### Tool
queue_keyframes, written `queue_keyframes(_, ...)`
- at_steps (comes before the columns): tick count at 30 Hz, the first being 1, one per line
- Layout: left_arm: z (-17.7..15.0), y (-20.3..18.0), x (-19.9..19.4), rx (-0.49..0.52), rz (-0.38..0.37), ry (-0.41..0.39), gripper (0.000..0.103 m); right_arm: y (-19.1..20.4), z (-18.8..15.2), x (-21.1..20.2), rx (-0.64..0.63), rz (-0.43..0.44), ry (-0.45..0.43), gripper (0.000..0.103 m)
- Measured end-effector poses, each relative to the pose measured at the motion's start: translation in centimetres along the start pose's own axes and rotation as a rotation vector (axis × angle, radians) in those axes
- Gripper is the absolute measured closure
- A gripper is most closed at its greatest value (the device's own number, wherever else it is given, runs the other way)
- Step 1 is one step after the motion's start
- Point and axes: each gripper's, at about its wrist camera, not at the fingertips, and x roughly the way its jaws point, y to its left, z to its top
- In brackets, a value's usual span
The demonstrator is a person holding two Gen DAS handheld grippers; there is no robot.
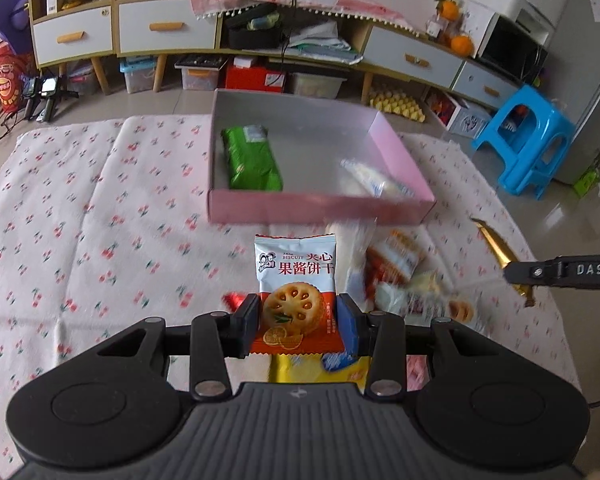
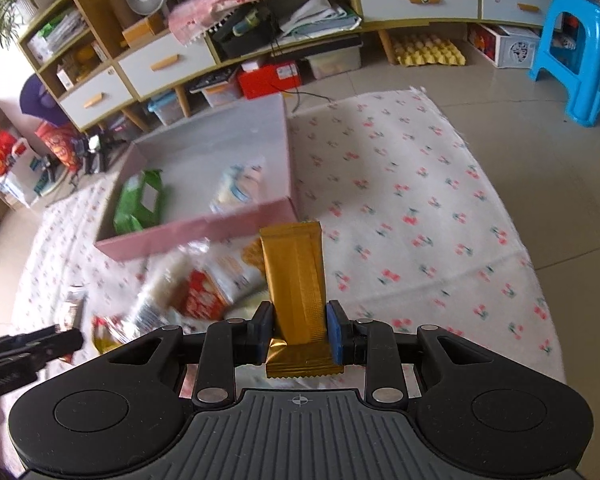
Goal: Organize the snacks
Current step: 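Carry both snacks into the pink box and open both tools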
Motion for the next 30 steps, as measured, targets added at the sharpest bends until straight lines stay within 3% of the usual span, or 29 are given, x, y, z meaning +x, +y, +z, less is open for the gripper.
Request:
queue_keyframes(6,1.9,-0.3,1.6,-0.040,-0.008,-0.026,0.065,1.3,1.9,1.1,0.054,0.044,-0.007,0.076)
queue_keyframes(13,4.7,-0.5,3.4,-0.096,-0.009,-0.111,0.066,3.5,4.5,2.9,0.123,0.117,-0.054,0.076)
queue_keyframes(21,7.7,-0.4,7.2,-0.161,-0.052,-0.121,0.066,5.2,8.3,6.8,0.130,0.101,-0.072,0.076)
queue_keyframes(25,7.7,-0.7,8.4,-0.118,-0.045,-0.139,0.065,5.1,8.6,8.6,0.140,0.158,-0.080,0.076)
queue_keyframes(30,8.1,-0.1,9.3,-0.109,-0.030,-0.133,0.065,5.2,9.2,10.7,0.134,0.162,-0.070,0.076)
